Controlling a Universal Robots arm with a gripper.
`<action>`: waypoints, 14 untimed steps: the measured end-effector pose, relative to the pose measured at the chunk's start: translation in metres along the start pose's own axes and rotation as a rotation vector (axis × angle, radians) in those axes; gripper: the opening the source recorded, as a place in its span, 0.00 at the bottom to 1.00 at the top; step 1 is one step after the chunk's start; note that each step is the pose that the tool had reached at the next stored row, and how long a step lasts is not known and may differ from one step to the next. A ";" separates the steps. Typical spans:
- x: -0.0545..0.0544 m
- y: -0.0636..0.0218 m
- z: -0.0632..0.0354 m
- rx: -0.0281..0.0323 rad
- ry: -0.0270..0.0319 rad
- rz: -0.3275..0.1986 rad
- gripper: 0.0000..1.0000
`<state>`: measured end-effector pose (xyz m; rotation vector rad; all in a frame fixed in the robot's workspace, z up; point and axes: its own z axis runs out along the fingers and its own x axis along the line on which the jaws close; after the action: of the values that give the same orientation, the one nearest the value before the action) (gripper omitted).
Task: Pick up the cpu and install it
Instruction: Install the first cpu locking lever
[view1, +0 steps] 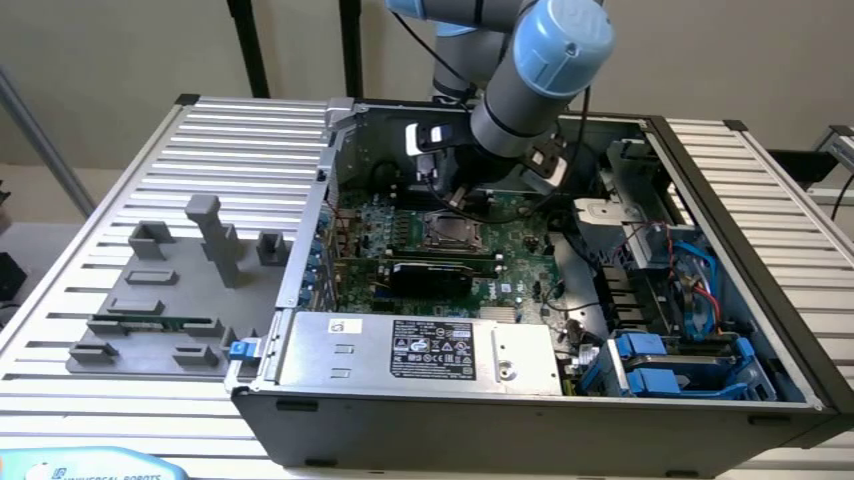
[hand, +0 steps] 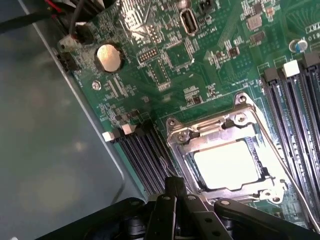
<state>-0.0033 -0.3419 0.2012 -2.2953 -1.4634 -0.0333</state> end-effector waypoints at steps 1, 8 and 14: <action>-0.001 -0.0024 0.0005 0.0003 0.0000 -0.001 0.11; -0.002 -0.0047 0.0012 -0.0003 0.0001 -0.001 0.11; 0.000 -0.0027 0.0009 0.0001 -0.0002 -0.002 0.11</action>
<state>-0.0057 -0.3404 0.2013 -2.2936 -1.4662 -0.0336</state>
